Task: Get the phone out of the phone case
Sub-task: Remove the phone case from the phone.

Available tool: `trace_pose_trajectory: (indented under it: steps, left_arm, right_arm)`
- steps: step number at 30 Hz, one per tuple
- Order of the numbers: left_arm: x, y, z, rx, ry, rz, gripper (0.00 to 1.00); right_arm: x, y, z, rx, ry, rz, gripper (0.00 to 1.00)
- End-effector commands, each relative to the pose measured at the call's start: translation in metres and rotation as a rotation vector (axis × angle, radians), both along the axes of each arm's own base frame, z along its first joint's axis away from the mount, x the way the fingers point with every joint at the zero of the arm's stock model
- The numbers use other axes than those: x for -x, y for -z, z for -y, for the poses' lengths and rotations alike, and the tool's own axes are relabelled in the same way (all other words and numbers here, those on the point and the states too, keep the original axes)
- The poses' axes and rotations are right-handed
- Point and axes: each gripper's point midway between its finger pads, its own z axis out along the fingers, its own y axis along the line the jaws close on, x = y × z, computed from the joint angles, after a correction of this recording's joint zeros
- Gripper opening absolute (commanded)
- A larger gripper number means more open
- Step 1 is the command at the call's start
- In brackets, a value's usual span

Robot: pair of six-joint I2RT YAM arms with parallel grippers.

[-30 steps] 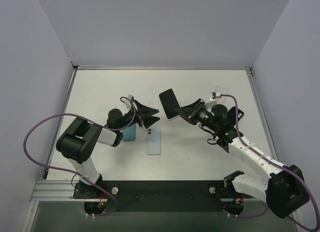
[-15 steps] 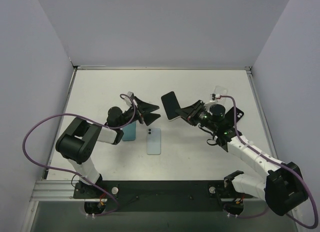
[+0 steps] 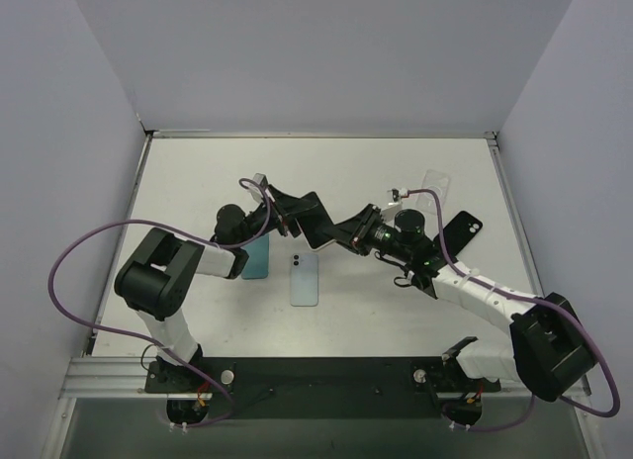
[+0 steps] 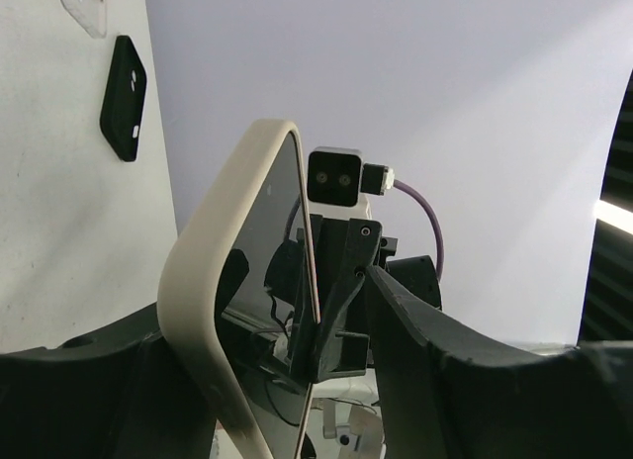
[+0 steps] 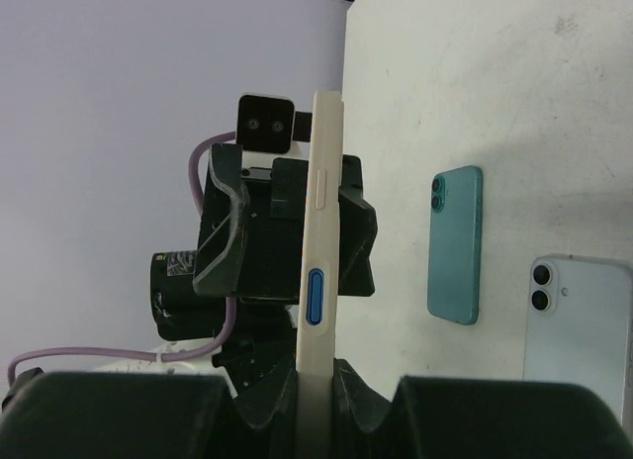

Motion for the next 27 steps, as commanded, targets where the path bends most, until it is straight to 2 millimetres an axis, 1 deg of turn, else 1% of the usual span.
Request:
trace_pose_trajectory:
  steps: [1, 3, 5, 6, 7, 8, 9, 10, 12, 13, 14, 15, 16, 17, 19, 21, 23, 24, 27]
  left_arm:
    - [0.016, -0.081, -0.011, 0.184, -0.023, 0.370, 0.61]
    - [0.012, -0.081, -0.014, 0.184, -0.034, 0.368, 0.60]
    - [0.011, -0.081, -0.015, 0.181, -0.034, 0.369, 0.55]
    - [0.011, -0.082, -0.016, 0.183, -0.034, 0.373, 0.51]
    - [0.011, -0.083, -0.016, 0.183, -0.034, 0.376, 0.37]
    - [0.012, -0.084, -0.016, 0.184, -0.031, 0.379, 0.27]
    - [0.012, -0.085, -0.015, 0.187, -0.029, 0.379, 0.15]
    - [0.011, -0.085, -0.015, 0.188, -0.025, 0.378, 0.00]
    - [0.011, -0.086, -0.015, 0.191, -0.018, 0.375, 0.00]
    - [0.011, -0.086, -0.014, 0.188, -0.009, 0.376, 0.00]
    - [0.011, -0.085, -0.015, 0.187, -0.005, 0.372, 0.00]
    - [0.012, -0.085, -0.016, 0.185, -0.002, 0.376, 0.00]
    - [0.013, -0.084, -0.017, 0.179, 0.005, 0.378, 0.00]
    - [0.014, -0.084, -0.018, 0.175, 0.008, 0.384, 0.00]
    - [0.015, -0.085, -0.019, 0.172, 0.014, 0.387, 0.00]
    - [0.016, -0.087, -0.020, 0.173, 0.012, 0.397, 0.00]
    - [0.016, -0.089, -0.020, 0.174, 0.007, 0.400, 0.00]
    - [0.015, -0.089, -0.020, 0.175, 0.004, 0.400, 0.00]
    - [0.016, -0.092, -0.020, 0.180, 0.004, 0.408, 0.00]
  right_arm:
    - [0.000, -0.053, -0.008, -0.138, -0.032, 0.144, 0.00]
    - [0.003, -0.052, -0.005, -0.139, -0.022, 0.142, 0.00]
    - [0.006, -0.048, -0.002, -0.127, -0.021, 0.136, 0.00]
    - [0.007, -0.047, -0.002, -0.121, -0.023, 0.134, 0.00]
    - [0.008, -0.043, -0.001, -0.113, -0.023, 0.127, 0.00]
    - [0.009, -0.040, 0.000, -0.105, -0.022, 0.121, 0.00]
    - [0.011, -0.035, 0.000, -0.099, -0.027, 0.110, 0.00]
    - [0.012, -0.035, -0.001, -0.101, -0.031, 0.112, 0.00]
    - [0.016, -0.036, -0.003, -0.094, -0.046, 0.133, 0.00]
    - [0.019, -0.027, -0.003, -0.060, -0.050, 0.110, 0.01]
    - [0.020, -0.028, -0.001, -0.047, -0.049, 0.112, 0.08]
    - [0.020, -0.024, 0.002, -0.026, -0.038, 0.114, 0.16]
    - [0.021, -0.017, 0.007, -0.004, -0.029, 0.093, 0.34]
    - [0.018, -0.019, 0.015, -0.003, -0.004, 0.099, 0.41]
    - [0.019, -0.011, 0.023, 0.008, 0.006, 0.066, 0.50]
    - [0.019, -0.009, 0.030, -0.001, 0.020, 0.050, 0.52]
    - [0.022, -0.011, 0.030, -0.008, 0.014, 0.056, 0.51]
    - [0.022, -0.010, 0.031, -0.008, 0.015, 0.051, 0.50]
    - [0.022, -0.015, 0.030, -0.031, 0.015, 0.059, 0.47]
